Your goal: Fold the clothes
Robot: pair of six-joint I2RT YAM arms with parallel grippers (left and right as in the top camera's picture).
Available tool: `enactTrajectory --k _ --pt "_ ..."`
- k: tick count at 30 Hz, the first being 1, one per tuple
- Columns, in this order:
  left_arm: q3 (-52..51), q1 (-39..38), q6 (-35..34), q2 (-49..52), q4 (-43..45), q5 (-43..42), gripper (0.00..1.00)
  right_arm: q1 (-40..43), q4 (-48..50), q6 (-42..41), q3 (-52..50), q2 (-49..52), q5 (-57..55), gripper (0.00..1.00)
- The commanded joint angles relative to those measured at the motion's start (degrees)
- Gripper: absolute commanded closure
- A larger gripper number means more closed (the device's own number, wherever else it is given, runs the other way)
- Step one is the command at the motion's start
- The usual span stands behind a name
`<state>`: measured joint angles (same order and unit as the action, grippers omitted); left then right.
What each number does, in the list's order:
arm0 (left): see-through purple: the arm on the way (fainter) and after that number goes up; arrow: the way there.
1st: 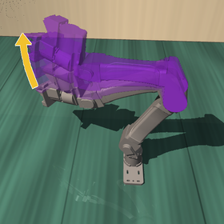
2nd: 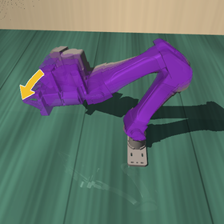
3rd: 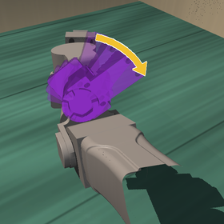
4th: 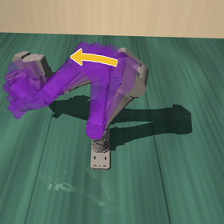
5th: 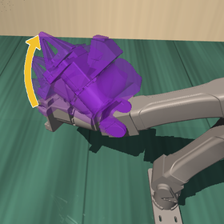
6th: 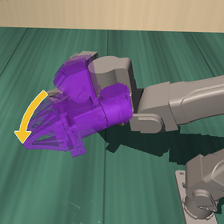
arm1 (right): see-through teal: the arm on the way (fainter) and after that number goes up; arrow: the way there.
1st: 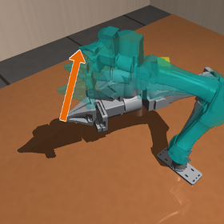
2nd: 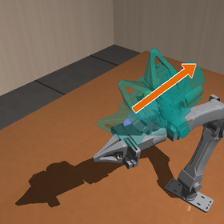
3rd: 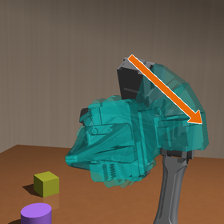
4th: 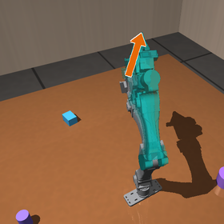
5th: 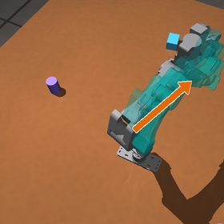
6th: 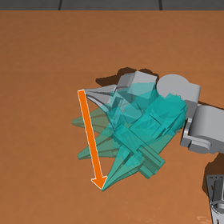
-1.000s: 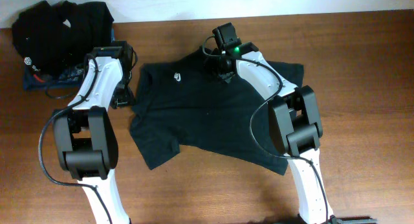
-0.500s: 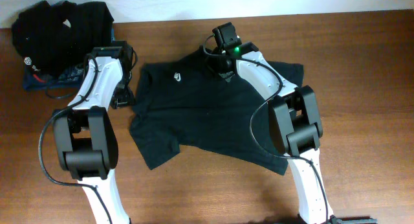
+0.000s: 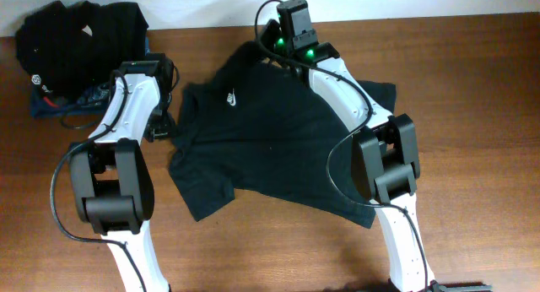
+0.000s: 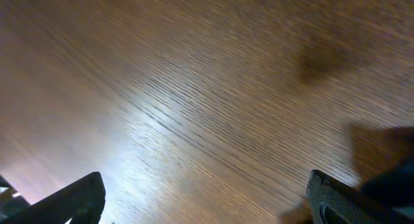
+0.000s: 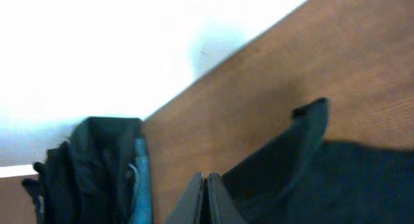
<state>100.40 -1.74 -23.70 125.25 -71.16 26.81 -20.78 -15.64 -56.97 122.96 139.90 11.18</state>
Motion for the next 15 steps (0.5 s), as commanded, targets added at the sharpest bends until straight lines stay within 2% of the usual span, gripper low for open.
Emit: enactTrajectory --k 1,9,10,12,13,15 --pt "1.0 0.1 -1.0 -0.7 0.0 -5.8 0.01 0.2 2.5 0.6 1.1 0.1 -3.1 0.96" --pt "1.0 -3.4 3.5 -0.7 0.2 -12.5 0.01 -0.3 11.5 0.6 1.1 2.6 -11.2 0.96" --pt "1.0 -4.0 3.8 -0.7 0.2 -12.5 0.01 -0.2 12.5 0.6 1.1 3.5 -11.8 0.88" --pt "1.0 -5.4 4.1 -0.7 0.2 -12.5 0.01 -0.1 13.9 1.4 1.1 4.7 -12.0 0.56" --pt "1.0 -6.6 4.1 -0.7 0.2 -12.5 0.01 0.0 14.6 3.7 1.1 5.5 -11.9 0.27" --pt "1.0 -8.1 4.1 -0.7 0.6 -12.5 0.01 0.2 13.8 7.7 1.1 5.9 -11.4 0.07"
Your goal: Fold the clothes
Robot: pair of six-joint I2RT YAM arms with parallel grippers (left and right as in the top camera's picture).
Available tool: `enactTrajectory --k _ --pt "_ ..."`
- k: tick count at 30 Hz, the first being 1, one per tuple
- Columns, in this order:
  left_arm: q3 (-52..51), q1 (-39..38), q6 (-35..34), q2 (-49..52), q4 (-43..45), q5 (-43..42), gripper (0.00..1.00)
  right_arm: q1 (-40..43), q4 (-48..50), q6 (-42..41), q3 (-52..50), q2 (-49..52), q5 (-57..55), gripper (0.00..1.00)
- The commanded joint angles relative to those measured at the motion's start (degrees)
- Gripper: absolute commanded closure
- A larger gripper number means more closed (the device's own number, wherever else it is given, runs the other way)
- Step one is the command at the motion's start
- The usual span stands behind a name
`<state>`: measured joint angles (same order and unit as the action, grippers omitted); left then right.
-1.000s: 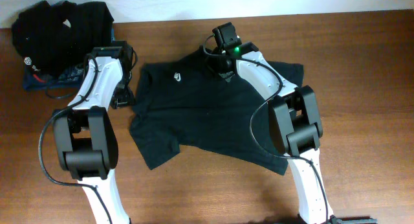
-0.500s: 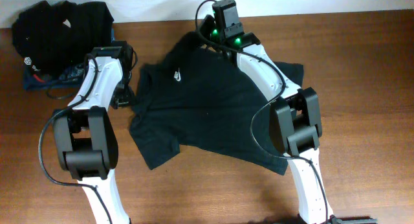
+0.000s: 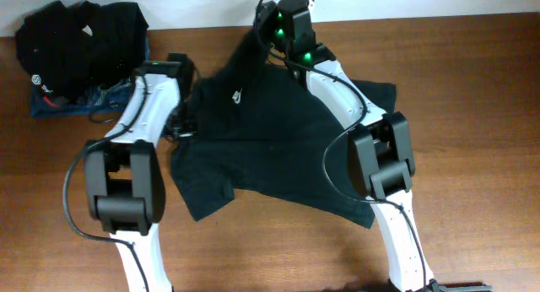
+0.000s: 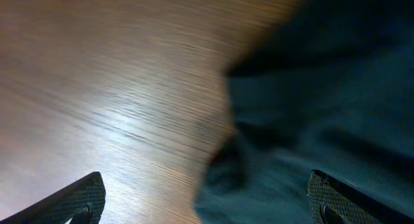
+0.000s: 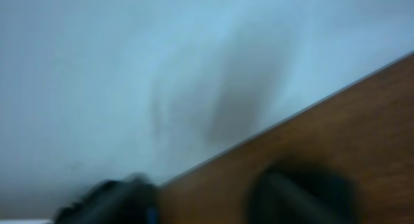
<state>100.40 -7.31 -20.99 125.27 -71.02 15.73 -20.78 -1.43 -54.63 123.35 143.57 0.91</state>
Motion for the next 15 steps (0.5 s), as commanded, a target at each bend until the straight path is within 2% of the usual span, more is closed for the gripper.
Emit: enactTrajectory --k 1,7,11,15 --pt "1.0 -3.6 1.4 -0.7 1.0 -1.4 0.01 0.2 -2.1 8.7 0.7 2.2 -0.6 0.01" --pt "1.0 -5.0 1.4 -0.7 3.8 -1.4 0.01 2.2 -6.4 14.2 0.7 1.7 6.0 0.01" --pt "1.0 -5.0 10.6 -0.7 13.7 -3.1 0.01 7.0 -17.6 19.6 3.3 -0.6 7.7 0.01" --pt "1.0 -5.0 19.4 -0.5 26.8 -13.5 0.01 11.1 -36.5 30.8 9.8 -2.2 7.6 0.01"
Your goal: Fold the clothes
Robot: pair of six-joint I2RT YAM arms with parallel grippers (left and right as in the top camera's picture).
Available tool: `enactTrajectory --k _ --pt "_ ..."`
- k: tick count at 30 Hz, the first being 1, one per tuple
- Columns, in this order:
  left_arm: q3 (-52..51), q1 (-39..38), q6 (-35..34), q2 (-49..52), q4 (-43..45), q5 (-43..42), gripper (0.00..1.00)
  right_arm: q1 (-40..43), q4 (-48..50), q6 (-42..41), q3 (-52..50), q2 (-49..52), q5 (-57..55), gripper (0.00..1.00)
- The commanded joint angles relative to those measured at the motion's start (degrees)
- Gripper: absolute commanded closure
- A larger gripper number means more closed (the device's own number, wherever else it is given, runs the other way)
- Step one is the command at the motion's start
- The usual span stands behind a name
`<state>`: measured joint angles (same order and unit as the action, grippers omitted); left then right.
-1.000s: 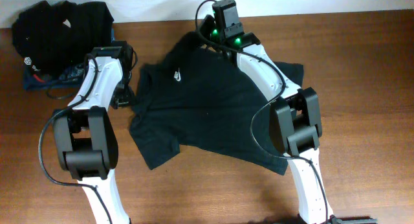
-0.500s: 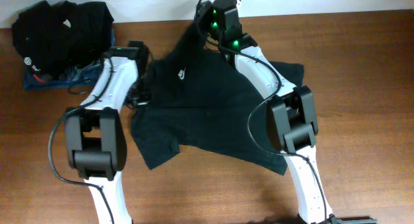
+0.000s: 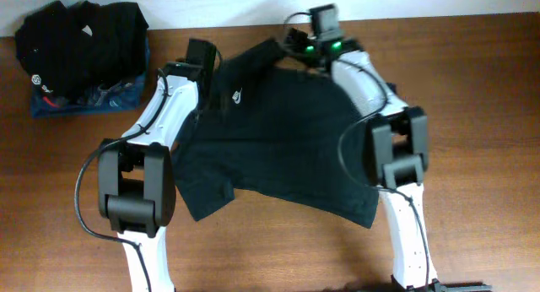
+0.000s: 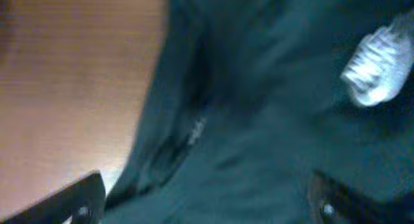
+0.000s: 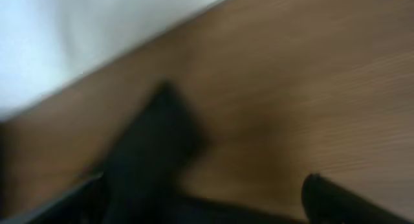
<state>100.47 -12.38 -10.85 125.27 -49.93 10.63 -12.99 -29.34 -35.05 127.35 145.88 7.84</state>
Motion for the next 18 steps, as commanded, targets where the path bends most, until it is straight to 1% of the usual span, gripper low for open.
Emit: enactTrajectory --k 1,2,3,4,5,6,8,9,10,13,18 --pt "0.9 0.0 10.3 -0.5 9.4 -9.0 0.16 4.6 -14.9 14.6 7.7 -4.5 0.5 0.04" --pt "0.9 0.0 10.3 -0.5 11.0 -9.0 0.30 5.3 -17.8 16.0 8.4 -4.5 0.6 0.11" --pt "0.9 0.0 10.3 -0.5 12.6 -9.0 0.52 6.6 -22.0 16.7 8.9 -4.5 0.6 0.23" --pt "0.9 0.0 10.3 -0.4 13.9 -9.1 0.68 7.9 -25.8 16.6 9.0 -4.5 0.8 0.41" --pt "0.9 0.0 10.7 -0.2 15.8 -10.6 0.86 9.3 -29.7 16.6 9.0 -4.5 1.8 0.56" --pt "0.9 0.0 11.6 0.2 17.0 -12.0 0.94 10.2 -32.4 16.6 8.9 -4.5 3.0 0.66" --pt "0.9 0.0 14.0 1.2 19.7 -14.5 0.99 11.8 -38.1 16.6 8.9 -4.5 4.1 0.92" --pt "0.9 0.0 14.0 1.5 20.5 -14.5 0.99 12.1 -40.0 16.7 8.9 -4.5 4.0 0.94" --pt "0.9 0.0 14.2 2.0 21.1 -14.5 0.99 12.3 -41.4 16.6 8.9 -4.5 4.0 0.96" --pt "0.9 0.0 14.9 3.7 24.1 -14.6 0.99 12.3 -45.6 18.5 8.8 -4.5 4.0 0.96" --pt "0.9 0.0 15.3 7.4 28.5 -16.3 0.99 11.9 -46.5 18.8 8.7 -4.1 3.6 0.96"
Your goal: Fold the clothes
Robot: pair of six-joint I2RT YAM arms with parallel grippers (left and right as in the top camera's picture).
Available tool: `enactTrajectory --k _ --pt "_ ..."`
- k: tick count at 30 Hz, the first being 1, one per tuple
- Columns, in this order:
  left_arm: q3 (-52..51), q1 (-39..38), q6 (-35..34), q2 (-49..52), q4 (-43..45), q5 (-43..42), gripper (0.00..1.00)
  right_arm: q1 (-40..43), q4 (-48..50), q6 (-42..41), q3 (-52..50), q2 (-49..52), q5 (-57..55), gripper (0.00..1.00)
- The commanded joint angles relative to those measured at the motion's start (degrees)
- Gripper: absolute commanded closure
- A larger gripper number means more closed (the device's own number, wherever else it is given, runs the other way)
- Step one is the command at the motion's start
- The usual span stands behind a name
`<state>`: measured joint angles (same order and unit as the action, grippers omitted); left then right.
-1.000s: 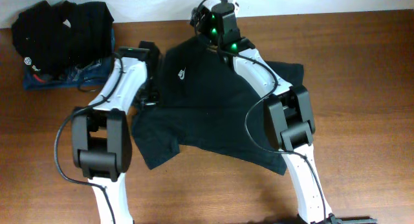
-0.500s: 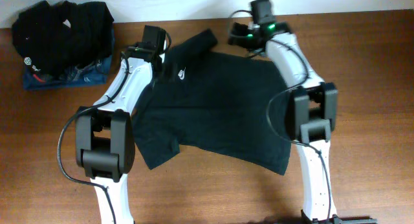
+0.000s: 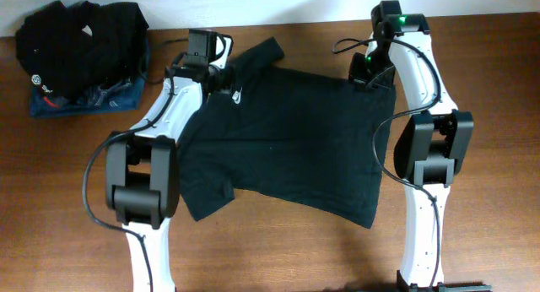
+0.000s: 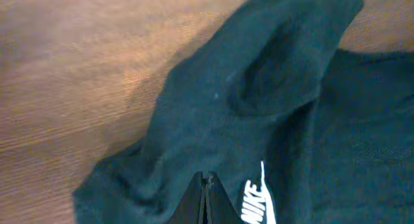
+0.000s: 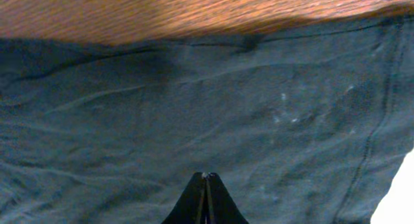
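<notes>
A black T-shirt (image 3: 287,140) with a white Nike logo (image 3: 239,95) lies spread on the wooden table, one sleeve (image 3: 266,49) pointing toward the far edge. My left gripper (image 3: 213,71) sits at the shirt's upper left. In the left wrist view, the left gripper (image 4: 207,179) is shut with its tips in the cloth, just left of the logo (image 4: 255,201). My right gripper (image 3: 369,71) is at the shirt's upper right corner. In the right wrist view, the right gripper (image 5: 206,177) is shut, tips pressed into the fabric (image 5: 259,107).
A pile of dark clothes (image 3: 80,35) rests on a blue garment (image 3: 118,96) at the table's far left corner. The table's far edge (image 3: 472,18) meets a white wall close behind both grippers. Bare wood (image 3: 489,157) lies right of the shirt.
Both grippers were open and are now shut on the shirt. The left one stays near the logo. The right one moved from the collar area to the upper right corner, which now lies flatter.
At first my left gripper was open over bare wood left of the shirt while the right was shut on cloth at the far edge. The left then reached the shirt's edge, then the logo. The right had opened and shifted right. Now both grip the shirt's top.
</notes>
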<state>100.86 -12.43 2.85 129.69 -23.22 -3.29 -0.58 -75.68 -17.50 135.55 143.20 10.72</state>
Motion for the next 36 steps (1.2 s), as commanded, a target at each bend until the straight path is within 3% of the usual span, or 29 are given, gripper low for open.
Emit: enactTrajectory --k 1,16,34,36 --pt "0.5 0.1 1.6 3.5 2.7 -2.3 0.99 -0.5 -0.2 1.2 0.5 -1.4 0.7 0.96" --pt "0.5 1.5 2.0 7.4 9.7 -1.2 0.99 -0.5 3.5 1.2 -9.4 -1.2 -2.4 0.95" --pt "0.5 8.2 2.0 10.4 9.6 3.3 0.99 3.3 2.0 1.0 -9.6 -1.2 -8.0 0.95" --pt "0.5 8.9 2.0 10.4 9.6 3.3 0.94 4.0 2.0 1.0 -9.6 -1.2 -8.0 0.95"
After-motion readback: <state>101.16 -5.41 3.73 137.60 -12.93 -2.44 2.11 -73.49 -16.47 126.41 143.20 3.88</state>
